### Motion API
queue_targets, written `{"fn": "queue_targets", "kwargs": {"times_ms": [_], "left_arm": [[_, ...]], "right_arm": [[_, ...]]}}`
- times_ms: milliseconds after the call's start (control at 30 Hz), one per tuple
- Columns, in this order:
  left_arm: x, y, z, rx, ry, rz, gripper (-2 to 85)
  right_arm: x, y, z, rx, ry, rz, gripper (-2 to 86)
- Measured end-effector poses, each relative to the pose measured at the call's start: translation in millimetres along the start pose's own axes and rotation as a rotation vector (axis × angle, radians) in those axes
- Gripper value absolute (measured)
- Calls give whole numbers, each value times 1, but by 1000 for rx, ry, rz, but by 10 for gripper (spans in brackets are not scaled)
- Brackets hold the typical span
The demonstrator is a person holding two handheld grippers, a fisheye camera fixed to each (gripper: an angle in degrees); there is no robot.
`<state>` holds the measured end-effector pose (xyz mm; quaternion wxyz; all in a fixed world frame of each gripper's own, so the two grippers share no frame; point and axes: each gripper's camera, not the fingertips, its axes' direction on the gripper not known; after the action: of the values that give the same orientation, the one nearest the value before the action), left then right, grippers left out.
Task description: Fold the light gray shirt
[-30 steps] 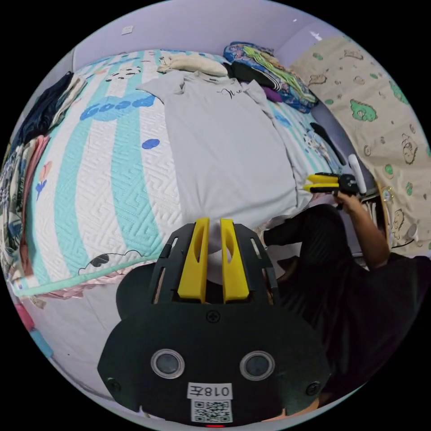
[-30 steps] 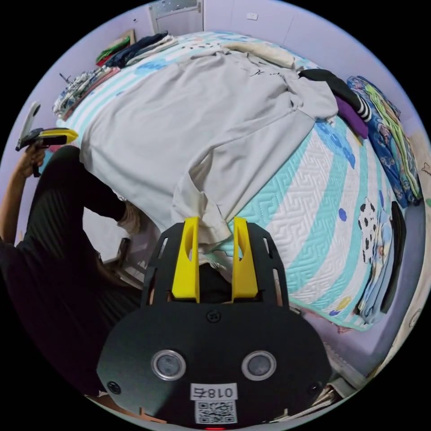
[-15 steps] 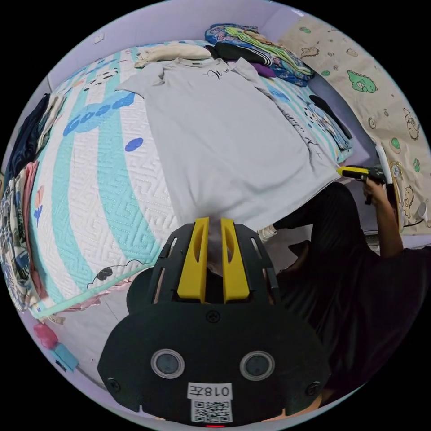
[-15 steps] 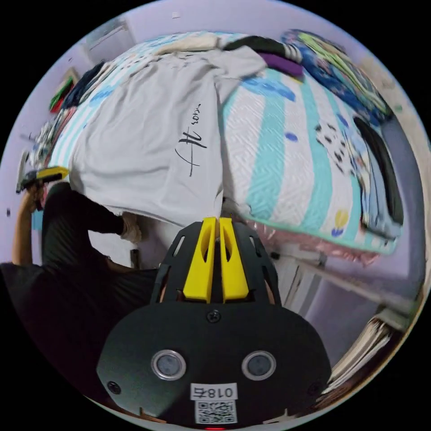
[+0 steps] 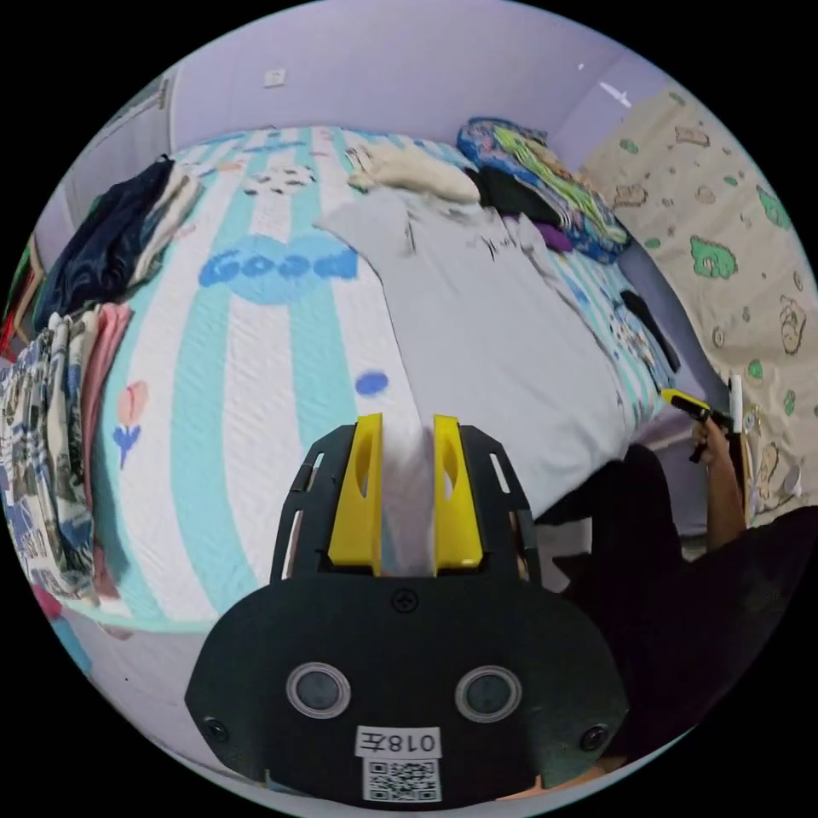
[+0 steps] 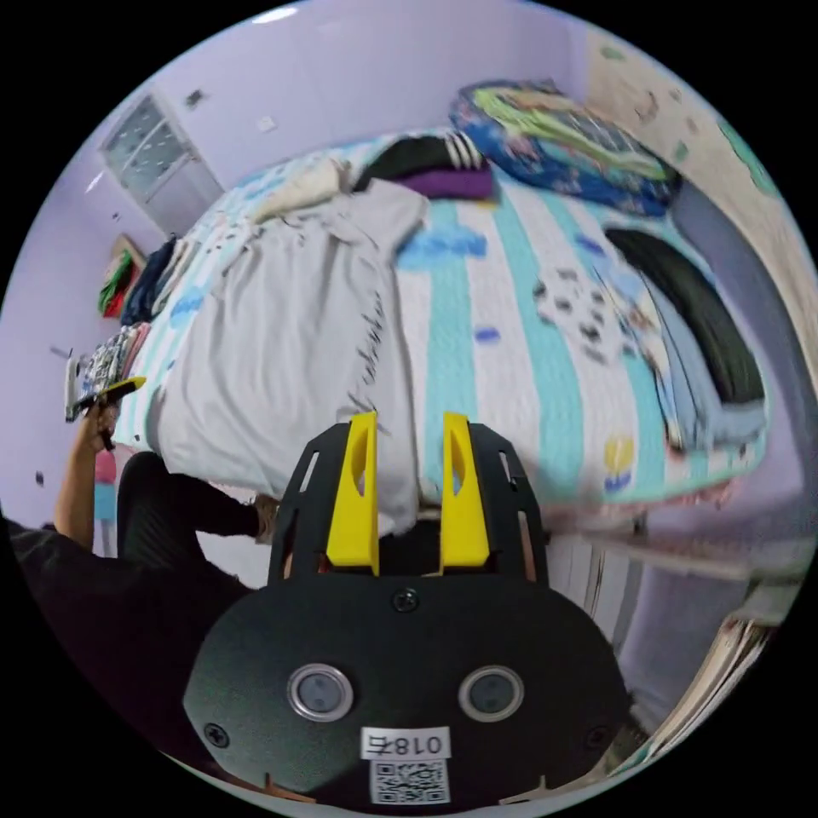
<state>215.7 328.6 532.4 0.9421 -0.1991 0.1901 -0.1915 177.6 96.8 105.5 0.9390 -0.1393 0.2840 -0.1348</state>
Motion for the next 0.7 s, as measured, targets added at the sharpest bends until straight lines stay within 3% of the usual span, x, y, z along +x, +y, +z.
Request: {"fn": "queue_targets", "kwargs": {"times_ms": [233,500,567,600,700], "left_arm": [[-64,-121,54,127,117,-195,140],[-100,-218,126,40,-56,-242,146],[-103,-227,145,-44,-75,-248,128],[-104,-228,151,-75,-123,-246,79],[-107,-217,139,1,-162,-228,1]], "right_arm": [[-39,-170,77,33,34,-282,123],[-26,-270,147,-123,81,-359,133],[-13,-279,158,-201,88,-340,108],[-2,-281,154,-176,91,-318,53],[45,-282,130,-84,60,-177,11]]}}
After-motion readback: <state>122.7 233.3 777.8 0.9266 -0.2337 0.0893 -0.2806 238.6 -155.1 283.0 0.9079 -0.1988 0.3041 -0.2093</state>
